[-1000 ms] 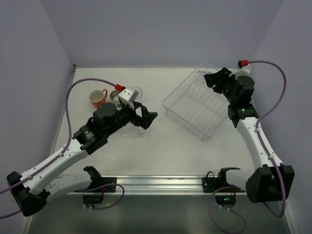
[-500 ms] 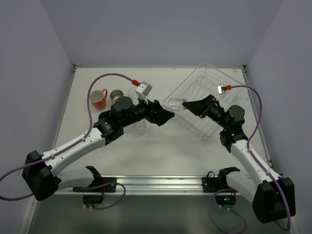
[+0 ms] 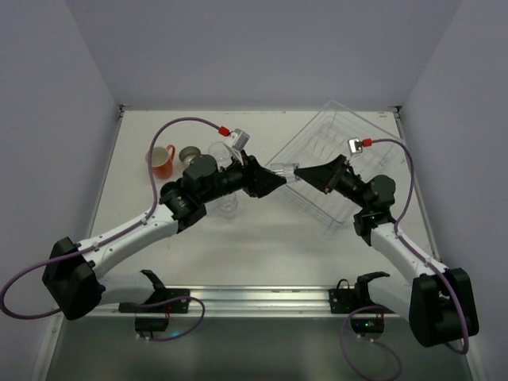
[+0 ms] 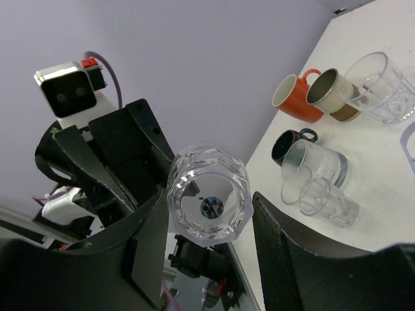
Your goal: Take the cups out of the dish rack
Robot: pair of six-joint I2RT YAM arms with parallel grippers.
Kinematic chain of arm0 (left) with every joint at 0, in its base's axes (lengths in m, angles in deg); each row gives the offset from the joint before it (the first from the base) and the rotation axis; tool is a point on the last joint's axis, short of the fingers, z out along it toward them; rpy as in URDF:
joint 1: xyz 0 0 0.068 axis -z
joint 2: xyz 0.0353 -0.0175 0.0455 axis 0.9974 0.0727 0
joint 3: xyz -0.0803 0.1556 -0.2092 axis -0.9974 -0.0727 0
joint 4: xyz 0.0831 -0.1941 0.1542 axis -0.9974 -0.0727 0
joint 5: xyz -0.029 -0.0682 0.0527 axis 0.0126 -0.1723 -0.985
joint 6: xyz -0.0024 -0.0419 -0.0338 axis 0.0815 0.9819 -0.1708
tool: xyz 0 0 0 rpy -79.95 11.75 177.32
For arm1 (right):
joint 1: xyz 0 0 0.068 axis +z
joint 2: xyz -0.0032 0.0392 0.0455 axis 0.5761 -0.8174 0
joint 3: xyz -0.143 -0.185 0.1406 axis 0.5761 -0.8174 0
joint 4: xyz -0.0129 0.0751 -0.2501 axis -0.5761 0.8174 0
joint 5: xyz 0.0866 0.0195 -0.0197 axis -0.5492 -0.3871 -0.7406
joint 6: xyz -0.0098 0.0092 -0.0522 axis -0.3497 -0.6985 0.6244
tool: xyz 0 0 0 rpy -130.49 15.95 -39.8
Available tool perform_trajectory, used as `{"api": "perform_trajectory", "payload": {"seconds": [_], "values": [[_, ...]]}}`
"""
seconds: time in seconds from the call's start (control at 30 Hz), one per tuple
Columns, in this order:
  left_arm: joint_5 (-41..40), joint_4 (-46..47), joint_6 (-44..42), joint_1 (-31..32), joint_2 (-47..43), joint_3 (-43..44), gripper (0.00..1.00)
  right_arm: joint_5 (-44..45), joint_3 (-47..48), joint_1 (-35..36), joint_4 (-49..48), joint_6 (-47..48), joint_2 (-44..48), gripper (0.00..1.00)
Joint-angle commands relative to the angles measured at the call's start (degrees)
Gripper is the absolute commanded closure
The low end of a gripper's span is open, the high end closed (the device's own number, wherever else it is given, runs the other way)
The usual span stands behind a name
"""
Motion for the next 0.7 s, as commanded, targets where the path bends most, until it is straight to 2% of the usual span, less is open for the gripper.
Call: {"api": "perform_trajectory", "payload": {"seconds": [0.0, 0.17, 0.2, 0.27, 0.33, 0.37, 0.43, 0.47, 0.5, 0.53, 0.57, 0.67], "values": [[3.69, 6.80, 1.55, -0.01, 0.69, 0.20, 0.53, -3.42, -0.33, 0.82, -7.45, -3.40, -2.37, 0.72], [3.43, 7.76, 1.29, -0.02, -0.62, -0.76, 0.76, -4.31, -0.24, 1.78, -12.72, -6.92, -6.07, 0.71], [2.64, 7.68, 0.68, -0.01, -0.89, -0.94, 0.87, -4.39, -0.15, 2.05, -13.42, -7.10, -7.11, 0.71], [1.24, 5.76, 0.06, -0.01, -1.94, -0.77, 1.00, -4.31, 0.02, 2.67, -13.78, -7.45, -7.65, 0.61], [-1.57, 1.21, -1.96, -0.01, -2.73, 0.28, 1.00, -4.04, -0.32, 2.75, -13.96, -7.63, -7.57, 0.47], [-2.63, -0.83, -2.92, -0.01, -3.69, 0.81, 1.00, -3.87, -0.33, 2.84, -13.96, -7.63, -7.39, 0.32], [-6.65, -9.05, -6.43, -0.01, -4.58, 3.61, 1.00, -3.78, -0.41, 2.84, -12.47, -6.84, -6.08, 0.19], [-8.16, -12.33, -7.84, -0.10, -5.28, 4.67, 1.00, -3.60, -0.33, 2.84, -11.94, -6.49, -5.46, 0.10], [-12.09, -15.75, -10.37, -0.02, -5.54, 6.08, 1.00, -3.43, -0.50, 2.75, -10.28, -5.96, -4.85, 0.06], [-13.87, -24.75, -11.36, -0.01, -5.89, 7.40, 1.00, -3.43, -0.50, 2.75, -9.22, -4.74, -4.06, 0.03], [-15.54, -28.58, -12.41, -0.01, -6.25, 9.67, 1.00, -3.17, -0.50, 2.67, -8.08, -4.03, -2.40, 0.01], [-22.93, -44.14, -14.97, -0.02, -5.99, 13.99, 1.00, -2.20, -0.68, 2.75, -0.97, 0.62, 1.90, 0.01]]}}
